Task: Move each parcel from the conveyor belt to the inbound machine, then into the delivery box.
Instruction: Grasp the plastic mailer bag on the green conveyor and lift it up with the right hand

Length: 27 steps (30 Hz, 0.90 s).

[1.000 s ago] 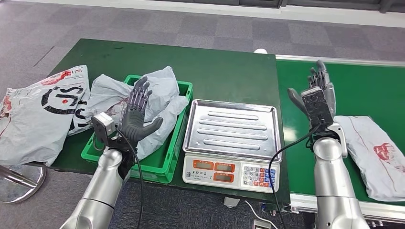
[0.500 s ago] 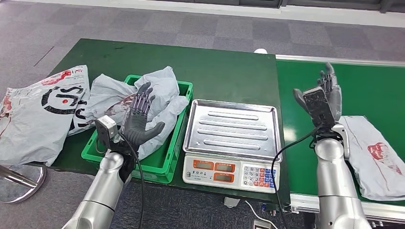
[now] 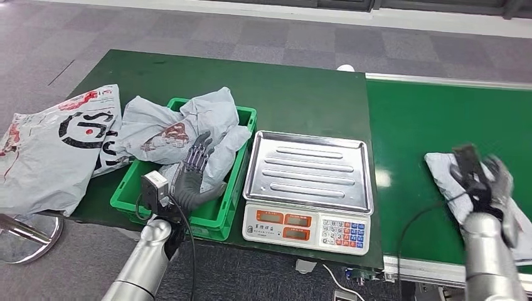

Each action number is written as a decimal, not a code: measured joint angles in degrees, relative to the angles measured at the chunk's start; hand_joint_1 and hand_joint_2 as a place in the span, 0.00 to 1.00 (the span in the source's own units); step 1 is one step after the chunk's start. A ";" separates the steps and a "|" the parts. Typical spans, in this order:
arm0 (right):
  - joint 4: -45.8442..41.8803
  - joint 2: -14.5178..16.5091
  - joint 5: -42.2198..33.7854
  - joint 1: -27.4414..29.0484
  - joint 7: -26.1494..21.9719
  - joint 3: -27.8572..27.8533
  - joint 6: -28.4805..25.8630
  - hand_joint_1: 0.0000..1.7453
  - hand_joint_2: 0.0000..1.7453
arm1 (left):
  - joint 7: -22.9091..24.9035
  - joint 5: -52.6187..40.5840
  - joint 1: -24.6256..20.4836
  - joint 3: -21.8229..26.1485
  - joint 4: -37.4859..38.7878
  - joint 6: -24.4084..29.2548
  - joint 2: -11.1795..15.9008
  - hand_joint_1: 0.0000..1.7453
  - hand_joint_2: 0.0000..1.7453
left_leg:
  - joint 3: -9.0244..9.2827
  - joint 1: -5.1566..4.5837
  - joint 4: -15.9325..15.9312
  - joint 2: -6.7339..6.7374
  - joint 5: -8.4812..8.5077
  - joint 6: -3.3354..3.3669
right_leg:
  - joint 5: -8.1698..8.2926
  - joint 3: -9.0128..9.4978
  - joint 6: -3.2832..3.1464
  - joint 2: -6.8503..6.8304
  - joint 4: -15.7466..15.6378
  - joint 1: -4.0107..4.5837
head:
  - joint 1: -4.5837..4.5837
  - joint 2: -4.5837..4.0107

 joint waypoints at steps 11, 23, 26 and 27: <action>22.58 -6.17 7.34 -3.90 7.52 -4.75 2.30 0.00 1.00 | -0.01 -2.00 0.19 -1.11 -0.02 4.09 -0.58 0.00 1.00 | 0.21 -0.16 -0.02 0.25 -0.06 -0.04 | 0.01 -0.01 0.01 0.37 0.06 -0.11 | -0.03 0.00; 28.69 -7.44 12.60 -7.34 14.81 -4.74 14.11 0.00 1.00 | -0.02 -1.85 0.30 -3.05 -1.44 5.19 -0.45 0.00 1.00 | 0.21 -0.14 0.00 0.23 -0.10 0.02 | -0.03 0.11 0.05 0.29 0.01 -0.09 | -0.03 0.00; 29.16 -7.40 13.89 -8.10 15.28 -4.66 15.54 0.52 1.00 | -0.01 -1.80 0.38 -3.10 -1.69 5.27 -0.30 0.00 1.00 | 0.21 -0.14 0.00 0.22 -0.10 0.04 | -0.03 0.17 0.06 0.26 0.01 -0.09 | -0.03 0.00; 29.28 -7.34 14.39 -8.42 15.33 -4.52 16.24 0.77 1.00 | -0.01 -1.80 0.42 -3.11 -1.78 5.39 -0.24 0.00 1.00 | 0.21 -0.15 0.01 0.23 -0.10 0.04 | -0.03 0.18 0.06 0.25 0.01 -0.09 | -0.03 0.00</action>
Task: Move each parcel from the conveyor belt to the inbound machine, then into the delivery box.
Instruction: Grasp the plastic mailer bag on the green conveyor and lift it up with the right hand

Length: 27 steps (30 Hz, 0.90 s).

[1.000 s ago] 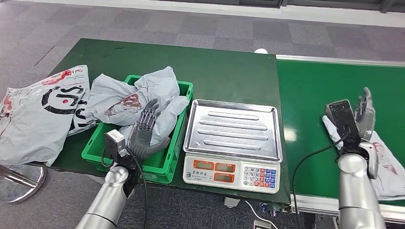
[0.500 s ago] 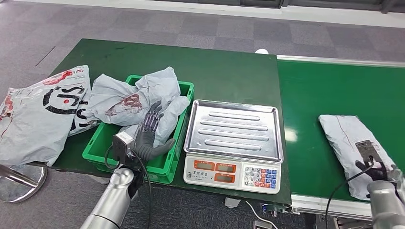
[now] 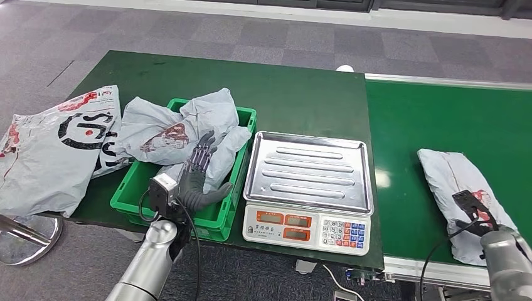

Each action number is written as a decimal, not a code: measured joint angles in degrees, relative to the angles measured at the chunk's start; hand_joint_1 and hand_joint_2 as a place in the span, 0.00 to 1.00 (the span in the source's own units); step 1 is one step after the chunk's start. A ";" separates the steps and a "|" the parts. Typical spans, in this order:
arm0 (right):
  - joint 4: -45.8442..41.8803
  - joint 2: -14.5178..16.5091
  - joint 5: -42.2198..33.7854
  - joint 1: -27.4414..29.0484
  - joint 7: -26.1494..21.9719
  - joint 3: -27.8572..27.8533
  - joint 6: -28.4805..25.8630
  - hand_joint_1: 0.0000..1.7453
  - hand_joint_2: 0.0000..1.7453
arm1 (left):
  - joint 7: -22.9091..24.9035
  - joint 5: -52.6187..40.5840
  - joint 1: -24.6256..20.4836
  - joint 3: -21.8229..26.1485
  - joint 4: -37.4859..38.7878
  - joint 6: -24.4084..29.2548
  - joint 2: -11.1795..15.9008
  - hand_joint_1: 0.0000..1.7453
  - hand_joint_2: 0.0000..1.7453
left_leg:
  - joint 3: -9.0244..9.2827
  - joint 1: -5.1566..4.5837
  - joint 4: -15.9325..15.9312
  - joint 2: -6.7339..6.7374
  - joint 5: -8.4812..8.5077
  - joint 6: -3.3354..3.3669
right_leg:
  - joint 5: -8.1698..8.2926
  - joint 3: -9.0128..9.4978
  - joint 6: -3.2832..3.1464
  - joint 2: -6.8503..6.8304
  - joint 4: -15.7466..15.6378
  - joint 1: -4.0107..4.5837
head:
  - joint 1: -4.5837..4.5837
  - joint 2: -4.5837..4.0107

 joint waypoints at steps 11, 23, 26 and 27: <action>0.22 3.02 2.67 -4.19 -6.75 3.01 0.49 1.00 1.00 | 0.00 -0.02 1.29 -0.02 -2.18 1.51 0.92 0.00 1.00 | 0.06 -0.01 0.00 0.27 0.03 -0.03 | 0.10 -0.08 -0.03 0.33 0.05 0.00 | 0.00 0.00; -1.38 6.68 3.73 -6.63 -11.16 5.60 -1.55 1.00 1.00 | 0.00 0.04 2.02 -0.01 -3.03 1.46 1.77 0.00 1.00 | -0.01 -0.01 -0.02 0.14 0.05 -0.05 | 0.07 -0.10 -0.05 0.17 0.09 -0.01 | 0.00 0.00; -1.88 7.21 4.00 -6.78 -12.46 6.28 -1.95 1.00 1.00 | 0.00 0.10 2.03 0.00 -3.11 1.22 1.90 0.00 1.00 | -0.02 -0.01 -0.02 0.14 0.05 -0.05 | 0.07 -0.12 -0.05 0.17 0.09 -0.01 | 0.00 0.00; -2.10 7.45 4.08 -6.85 -12.87 6.52 -2.20 1.00 1.00 | 0.00 0.15 2.03 0.00 -3.13 1.11 1.94 0.00 1.00 | -0.02 -0.01 -0.02 0.14 0.05 -0.05 | 0.07 -0.13 -0.05 0.17 0.09 -0.01 | 0.00 0.00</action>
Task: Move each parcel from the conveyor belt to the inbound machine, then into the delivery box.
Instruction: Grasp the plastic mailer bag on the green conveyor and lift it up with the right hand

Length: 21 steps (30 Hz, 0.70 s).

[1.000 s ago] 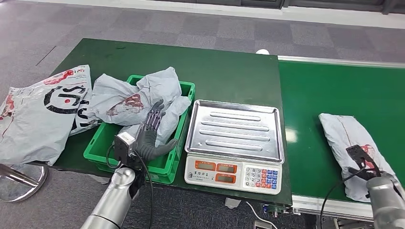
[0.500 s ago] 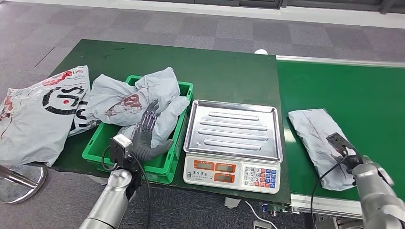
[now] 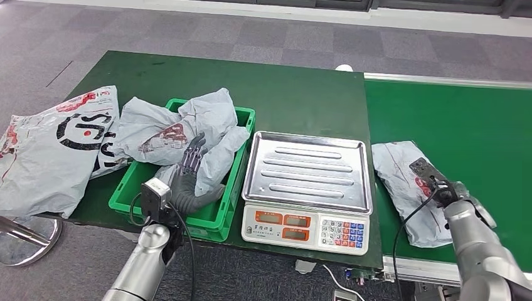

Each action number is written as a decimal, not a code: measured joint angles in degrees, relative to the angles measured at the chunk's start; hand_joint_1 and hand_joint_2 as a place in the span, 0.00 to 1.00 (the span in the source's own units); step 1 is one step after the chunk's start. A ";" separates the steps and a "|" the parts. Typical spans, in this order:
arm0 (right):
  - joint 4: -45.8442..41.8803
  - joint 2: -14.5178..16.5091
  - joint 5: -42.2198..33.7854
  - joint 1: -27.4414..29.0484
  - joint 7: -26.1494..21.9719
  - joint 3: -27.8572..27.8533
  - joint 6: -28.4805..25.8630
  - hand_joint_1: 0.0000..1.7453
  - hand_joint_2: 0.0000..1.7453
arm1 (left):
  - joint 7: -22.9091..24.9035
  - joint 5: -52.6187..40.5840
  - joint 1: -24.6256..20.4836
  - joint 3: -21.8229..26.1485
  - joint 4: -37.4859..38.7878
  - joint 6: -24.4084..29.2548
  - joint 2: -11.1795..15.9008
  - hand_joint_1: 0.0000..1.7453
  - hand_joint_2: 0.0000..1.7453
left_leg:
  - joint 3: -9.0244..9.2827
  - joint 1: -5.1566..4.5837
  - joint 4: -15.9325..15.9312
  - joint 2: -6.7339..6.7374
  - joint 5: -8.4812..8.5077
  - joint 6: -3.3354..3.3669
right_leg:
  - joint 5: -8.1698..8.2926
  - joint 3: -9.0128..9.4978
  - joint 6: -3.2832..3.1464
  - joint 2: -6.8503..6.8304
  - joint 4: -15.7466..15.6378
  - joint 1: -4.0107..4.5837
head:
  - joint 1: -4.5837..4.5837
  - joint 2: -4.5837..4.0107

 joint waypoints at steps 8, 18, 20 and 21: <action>-4.11 2.25 -3.64 -0.30 -7.37 0.41 -8.91 1.00 1.00 | 0.00 0.09 0.26 0.00 -0.44 -0.18 0.28 0.00 1.00 | 0.00 0.00 0.00 0.00 0.01 -0.01 | 0.00 -0.03 0.00 0.00 0.02 0.00 | 0.00 0.00; -16.40 5.27 1.65 2.75 -10.23 1.01 -22.53 0.00 1.00 | 0.00 -0.18 0.63 0.00 -0.99 -0.55 0.36 0.00 1.00 | -0.03 0.01 -0.01 -0.04 0.00 -0.01 | -0.03 -0.04 -0.03 -0.05 0.01 0.00 | 0.00 0.01; -17.08 5.47 8.96 3.00 -6.62 2.77 -23.08 0.00 1.00 | 0.00 -0.24 0.62 0.00 -1.00 -0.77 0.36 0.00 1.00 | -0.03 0.01 -0.01 -0.01 0.00 -0.01 | -0.02 -0.05 -0.03 0.01 0.01 0.01 | 0.00 0.00; -17.15 5.58 12.55 3.00 -4.51 3.89 -22.56 0.00 1.00 | 0.00 -0.28 0.61 0.00 -1.01 -0.93 0.34 0.00 1.00 | -0.01 0.01 -0.01 0.01 -0.01 -0.02 | -0.02 -0.06 -0.03 0.04 0.01 0.01 | 0.00 0.00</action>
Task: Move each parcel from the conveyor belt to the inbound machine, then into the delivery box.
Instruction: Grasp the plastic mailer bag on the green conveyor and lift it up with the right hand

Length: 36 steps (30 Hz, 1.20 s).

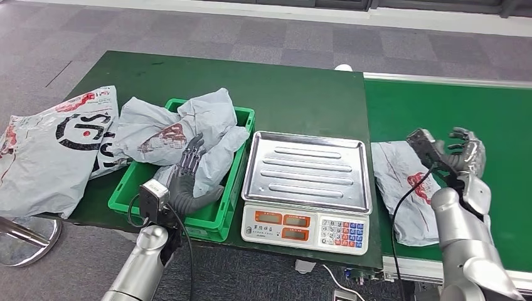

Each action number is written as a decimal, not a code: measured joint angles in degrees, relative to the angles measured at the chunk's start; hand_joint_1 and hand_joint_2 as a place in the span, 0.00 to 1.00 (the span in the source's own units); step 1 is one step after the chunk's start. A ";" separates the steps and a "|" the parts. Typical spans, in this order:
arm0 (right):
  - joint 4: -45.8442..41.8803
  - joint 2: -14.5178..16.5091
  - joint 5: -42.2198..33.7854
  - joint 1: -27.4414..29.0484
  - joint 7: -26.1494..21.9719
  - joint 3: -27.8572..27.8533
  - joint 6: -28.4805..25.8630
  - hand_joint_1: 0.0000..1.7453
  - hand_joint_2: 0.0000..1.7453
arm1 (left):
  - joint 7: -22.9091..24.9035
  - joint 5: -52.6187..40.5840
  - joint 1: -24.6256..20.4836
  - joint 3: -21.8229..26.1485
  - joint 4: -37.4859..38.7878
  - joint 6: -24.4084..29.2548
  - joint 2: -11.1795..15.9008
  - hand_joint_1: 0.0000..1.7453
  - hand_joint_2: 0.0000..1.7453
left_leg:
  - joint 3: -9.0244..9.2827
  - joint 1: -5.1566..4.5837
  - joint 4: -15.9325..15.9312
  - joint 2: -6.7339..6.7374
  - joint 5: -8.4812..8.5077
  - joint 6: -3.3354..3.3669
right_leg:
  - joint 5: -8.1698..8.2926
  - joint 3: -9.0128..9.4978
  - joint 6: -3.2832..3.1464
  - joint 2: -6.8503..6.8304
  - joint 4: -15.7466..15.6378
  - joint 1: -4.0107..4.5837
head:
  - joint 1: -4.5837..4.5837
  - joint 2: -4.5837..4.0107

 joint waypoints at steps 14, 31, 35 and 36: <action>1.09 1.75 7.44 -0.27 6.62 5.11 3.69 0.00 1.00 | 0.00 -0.59 -0.09 0.00 0.04 -0.64 -0.09 0.00 1.00 | -0.02 0.00 0.00 -0.02 0.00 -0.01 | -0.01 -0.02 -0.01 -0.06 0.01 0.00 | 0.00 0.00; 10.18 0.37 4.24 -0.16 16.49 4.82 24.54 0.00 1.00 | 0.02 -0.74 -3.09 0.00 3.26 -1.60 -0.64 0.00 1.00 | 0.00 -0.01 0.02 0.01 0.00 -0.01 | -0.01 -0.09 -0.02 0.02 -0.01 -0.02 | 0.00 0.00; 12.67 -0.45 4.16 0.11 16.65 4.82 29.96 0.00 1.00 | 0.02 -0.69 -3.80 0.00 4.54 -0.91 -0.91 0.00 1.00 | 0.00 -0.01 0.01 0.02 -0.01 -0.02 | -0.01 -0.11 -0.02 0.06 -0.01 -0.01 | 0.00 0.01; 13.00 -0.61 4.10 0.21 16.72 4.82 30.87 0.00 1.00 | 0.02 -0.66 -3.81 0.00 4.77 -0.65 -0.96 0.00 1.00 | 0.00 -0.01 0.01 0.02 -0.02 -0.02 | -0.01 -0.11 -0.02 0.05 -0.01 -0.01 | 0.00 0.01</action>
